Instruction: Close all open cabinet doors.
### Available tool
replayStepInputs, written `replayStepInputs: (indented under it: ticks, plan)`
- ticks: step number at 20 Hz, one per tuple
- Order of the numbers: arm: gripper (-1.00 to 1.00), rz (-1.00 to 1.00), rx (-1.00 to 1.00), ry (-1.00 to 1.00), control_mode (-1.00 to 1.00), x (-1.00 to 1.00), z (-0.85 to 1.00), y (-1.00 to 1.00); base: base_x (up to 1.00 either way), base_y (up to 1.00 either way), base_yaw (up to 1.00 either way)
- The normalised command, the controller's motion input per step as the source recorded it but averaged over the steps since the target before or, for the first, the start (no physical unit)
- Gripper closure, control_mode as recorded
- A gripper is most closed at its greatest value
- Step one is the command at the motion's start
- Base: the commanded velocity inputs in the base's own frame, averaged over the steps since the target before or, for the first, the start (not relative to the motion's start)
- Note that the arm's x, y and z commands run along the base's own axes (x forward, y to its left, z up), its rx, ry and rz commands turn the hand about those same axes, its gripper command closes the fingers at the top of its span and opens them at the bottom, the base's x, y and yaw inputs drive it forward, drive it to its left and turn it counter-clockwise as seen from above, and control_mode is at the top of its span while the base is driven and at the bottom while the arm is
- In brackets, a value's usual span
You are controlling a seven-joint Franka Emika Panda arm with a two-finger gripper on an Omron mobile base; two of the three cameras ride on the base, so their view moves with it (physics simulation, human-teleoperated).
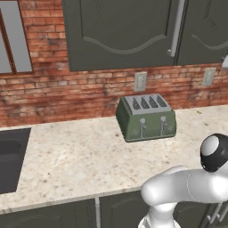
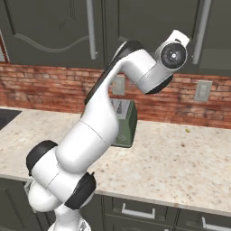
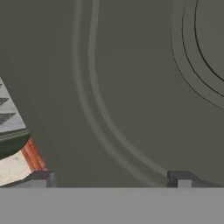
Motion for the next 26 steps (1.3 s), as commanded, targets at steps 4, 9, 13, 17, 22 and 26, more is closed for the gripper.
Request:
replayStepInputs:
  ticks: [4,9,13,17,22,26]
  plan:
    - [-1.0,0.38,0.08,-0.05,-1.0,0.8,-0.42,0.0,0.0,0.0,0.0]
    - [-1.0,0.31,0.01,-0.01,-1.0,0.2,-0.14,0.07,0.0,0.0,0.0]
    - [-1.0,0.22,-0.04,-0.14,-1.0,-0.39,0.0,0.5,0.0,0.0,0.0]
    - [-1.0,0.12,-0.17,-0.32,-1.0,-0.96,-0.01,0.92,0.0,0.0,0.0]
    - [-1.0,0.04,-0.23,-0.36,-1.0,-0.76,-0.37,1.0,0.0,0.0,0.0]
    - [-1.0,0.0,-0.2,-0.31,-1.0,-0.13,-0.81,1.0,0.0,0.0,0.0]
